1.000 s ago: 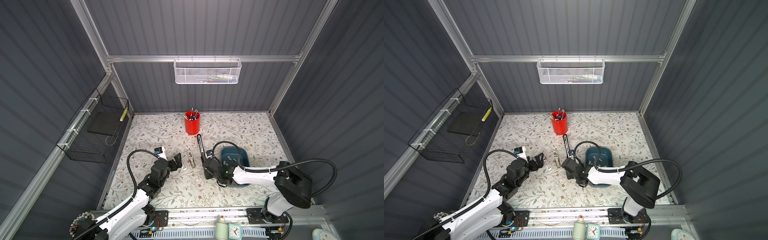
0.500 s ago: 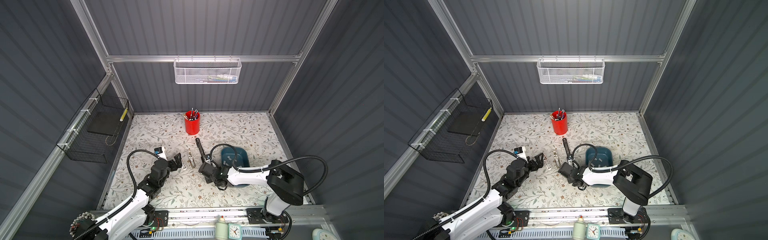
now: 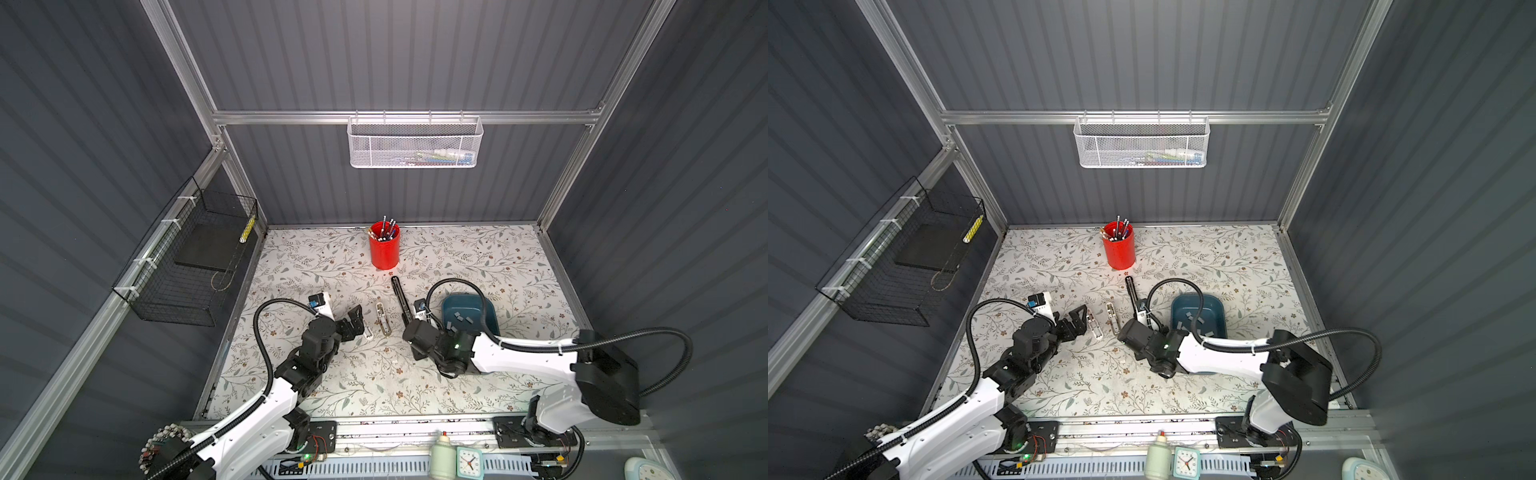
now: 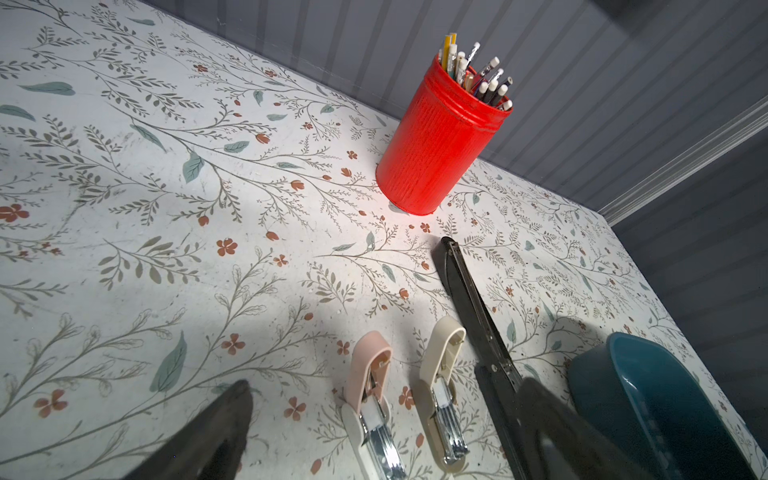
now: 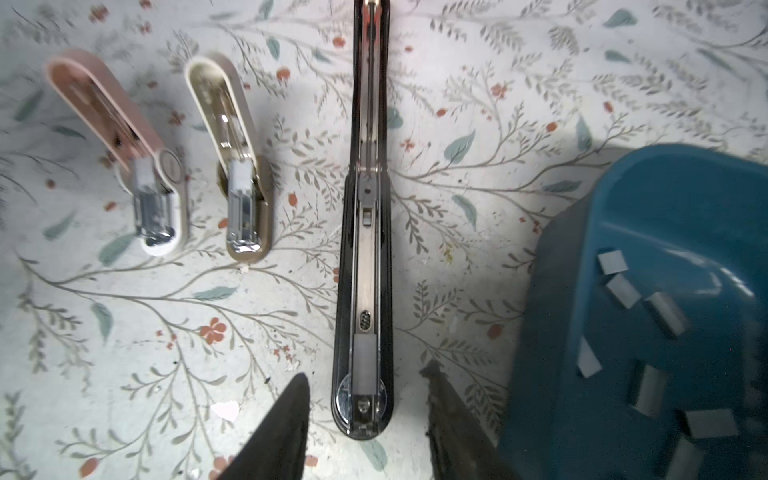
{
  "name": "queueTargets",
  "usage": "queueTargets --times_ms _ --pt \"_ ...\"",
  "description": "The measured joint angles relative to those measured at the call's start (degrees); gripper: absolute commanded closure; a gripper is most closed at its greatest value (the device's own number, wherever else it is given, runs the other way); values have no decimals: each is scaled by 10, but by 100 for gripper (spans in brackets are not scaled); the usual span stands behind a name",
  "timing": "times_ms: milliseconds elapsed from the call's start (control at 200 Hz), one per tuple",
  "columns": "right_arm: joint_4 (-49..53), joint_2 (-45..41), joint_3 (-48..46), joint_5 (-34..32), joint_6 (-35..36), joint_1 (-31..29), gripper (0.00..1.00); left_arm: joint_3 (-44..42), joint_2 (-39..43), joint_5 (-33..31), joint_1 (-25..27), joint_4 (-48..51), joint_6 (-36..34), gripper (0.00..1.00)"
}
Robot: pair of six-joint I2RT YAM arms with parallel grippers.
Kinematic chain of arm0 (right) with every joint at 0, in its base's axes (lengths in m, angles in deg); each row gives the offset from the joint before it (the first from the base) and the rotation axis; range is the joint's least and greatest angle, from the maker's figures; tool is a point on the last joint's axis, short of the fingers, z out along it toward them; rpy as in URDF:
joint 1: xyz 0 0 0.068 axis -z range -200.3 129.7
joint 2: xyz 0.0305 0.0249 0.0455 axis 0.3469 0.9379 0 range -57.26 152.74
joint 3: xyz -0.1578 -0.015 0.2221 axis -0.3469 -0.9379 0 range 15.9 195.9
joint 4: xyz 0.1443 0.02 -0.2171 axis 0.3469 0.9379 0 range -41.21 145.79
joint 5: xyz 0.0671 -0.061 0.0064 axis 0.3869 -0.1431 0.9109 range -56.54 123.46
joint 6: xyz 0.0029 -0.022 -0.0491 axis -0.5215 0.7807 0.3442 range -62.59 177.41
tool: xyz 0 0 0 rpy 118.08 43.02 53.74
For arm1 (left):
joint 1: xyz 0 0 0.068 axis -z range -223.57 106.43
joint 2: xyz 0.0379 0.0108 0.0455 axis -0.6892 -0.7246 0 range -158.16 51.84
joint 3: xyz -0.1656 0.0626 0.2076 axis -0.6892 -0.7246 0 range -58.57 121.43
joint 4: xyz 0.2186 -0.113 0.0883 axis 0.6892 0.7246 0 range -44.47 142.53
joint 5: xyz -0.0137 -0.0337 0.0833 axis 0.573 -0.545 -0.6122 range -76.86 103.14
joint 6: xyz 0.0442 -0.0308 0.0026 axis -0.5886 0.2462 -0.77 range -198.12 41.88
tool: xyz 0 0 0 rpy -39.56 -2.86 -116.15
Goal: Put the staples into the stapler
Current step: 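Lower the staple strip into the black stapler's channel and open the right gripper, then move the right gripper back over the teal tray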
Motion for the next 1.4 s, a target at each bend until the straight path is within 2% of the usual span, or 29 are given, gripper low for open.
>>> queueTargets --times_ms 175,350,475,595,780,1101,1401 --pt "35 -121 -38 -28 -9 3 52 9 -10 0 0 4 -2 0" --pt "95 -249 -94 -64 -52 30 51 10 -23 20 0 3 -17 0" --pt "103 -330 -156 -37 -64 93 51 11 -24 35 0 2 -29 0" --pt "111 -362 -191 6 -66 166 53 11 -24 41 0 -1 -38 0" --pt "112 -353 -206 73 -50 219 55 28 -19 37 0 27 -50 0" --pt "56 -240 -201 152 -1 261 60 30 -7 22 0 43 -68 0" --pt "13 -113 -119 186 42 289 58 31 -47 4 0 45 -89 0"
